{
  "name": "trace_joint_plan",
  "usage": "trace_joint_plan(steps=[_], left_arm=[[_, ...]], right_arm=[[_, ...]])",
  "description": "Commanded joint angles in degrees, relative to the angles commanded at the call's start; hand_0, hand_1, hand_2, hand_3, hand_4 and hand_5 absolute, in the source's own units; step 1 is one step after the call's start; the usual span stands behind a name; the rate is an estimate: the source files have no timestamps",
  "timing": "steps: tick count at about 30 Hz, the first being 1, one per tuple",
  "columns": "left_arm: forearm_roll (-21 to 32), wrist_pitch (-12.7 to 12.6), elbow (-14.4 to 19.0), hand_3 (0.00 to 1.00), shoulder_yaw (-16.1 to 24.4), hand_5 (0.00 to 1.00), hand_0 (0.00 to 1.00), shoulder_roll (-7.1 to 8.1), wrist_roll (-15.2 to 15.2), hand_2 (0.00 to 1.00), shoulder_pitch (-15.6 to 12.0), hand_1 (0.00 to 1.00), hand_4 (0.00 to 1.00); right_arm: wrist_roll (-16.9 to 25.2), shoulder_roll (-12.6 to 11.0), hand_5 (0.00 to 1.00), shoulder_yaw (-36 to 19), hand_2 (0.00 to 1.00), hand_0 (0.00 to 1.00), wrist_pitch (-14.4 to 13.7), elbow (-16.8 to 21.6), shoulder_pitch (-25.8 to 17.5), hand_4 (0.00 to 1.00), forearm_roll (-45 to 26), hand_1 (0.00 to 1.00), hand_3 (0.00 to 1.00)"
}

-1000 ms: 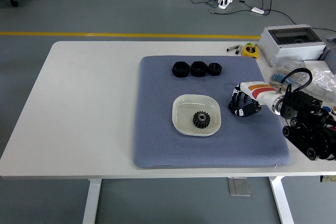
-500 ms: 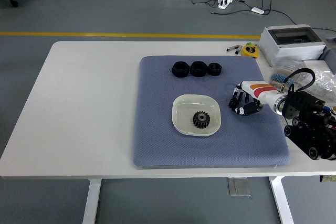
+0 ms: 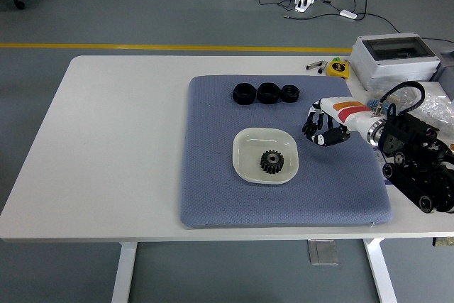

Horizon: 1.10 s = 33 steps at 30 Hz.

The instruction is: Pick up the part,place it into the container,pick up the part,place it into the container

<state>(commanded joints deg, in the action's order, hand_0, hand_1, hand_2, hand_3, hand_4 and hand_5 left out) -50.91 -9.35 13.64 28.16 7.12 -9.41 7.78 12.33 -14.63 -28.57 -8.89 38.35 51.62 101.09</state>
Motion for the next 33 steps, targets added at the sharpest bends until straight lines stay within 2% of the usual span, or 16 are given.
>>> trace_joint_plan(steps=[5, 8, 13, 24, 33], left_arm=[[-0.1, 0.0, 0.0, 0.652, 0.0, 0.663, 0.706, 0.04, 0.0, 0.749, 0.0, 0.71, 0.685], [-0.1, 0.0, 0.0, 0.652, 0.1, 0.663, 0.706, 0.07, 0.0, 0.749, 0.0, 0.71, 0.685], [0.1, 0.0, 0.0, 0.651, -0.1, 0.663, 0.705, 0.11, 0.0, 0.749, 0.0, 0.709, 0.685], [0.1, 0.0, 0.0, 0.651, 0.0, 0.662, 0.706, 0.23, 0.0, 0.747, 0.0, 0.707, 0.686], [0.2, 0.0, 0.0, 0.652, -0.1, 0.662, 0.706, 0.26, 0.0, 0.747, 0.1, 0.707, 0.686]], right_arm=[[-0.3, -1.1, 0.21, -0.2, 0.397, 0.111, 1.0, 6.6, 0.1, 0.679, 3.9, 0.287, 0.506], [-0.5, -1.7, 0.21, 0.1, 0.397, 0.111, 3.9, 10.4, 0.2, 0.679, 6.4, 0.287, 0.506], [-1.1, -1.9, 0.223, 0.3, 0.403, 0.115, 7.0, 13.9, 0.1, 0.679, 8.3, 0.291, 0.518], [-1.8, -1.7, 0.237, 2.4, 0.414, 0.113, 9.9, 16.3, 0.0, 0.703, 9.4, 0.303, 0.526], [-1.8, -0.4, 0.248, 3.9, 0.427, 0.106, 8.4, 15.4, -0.1, 0.715, 9.9, 0.308, 0.527]])
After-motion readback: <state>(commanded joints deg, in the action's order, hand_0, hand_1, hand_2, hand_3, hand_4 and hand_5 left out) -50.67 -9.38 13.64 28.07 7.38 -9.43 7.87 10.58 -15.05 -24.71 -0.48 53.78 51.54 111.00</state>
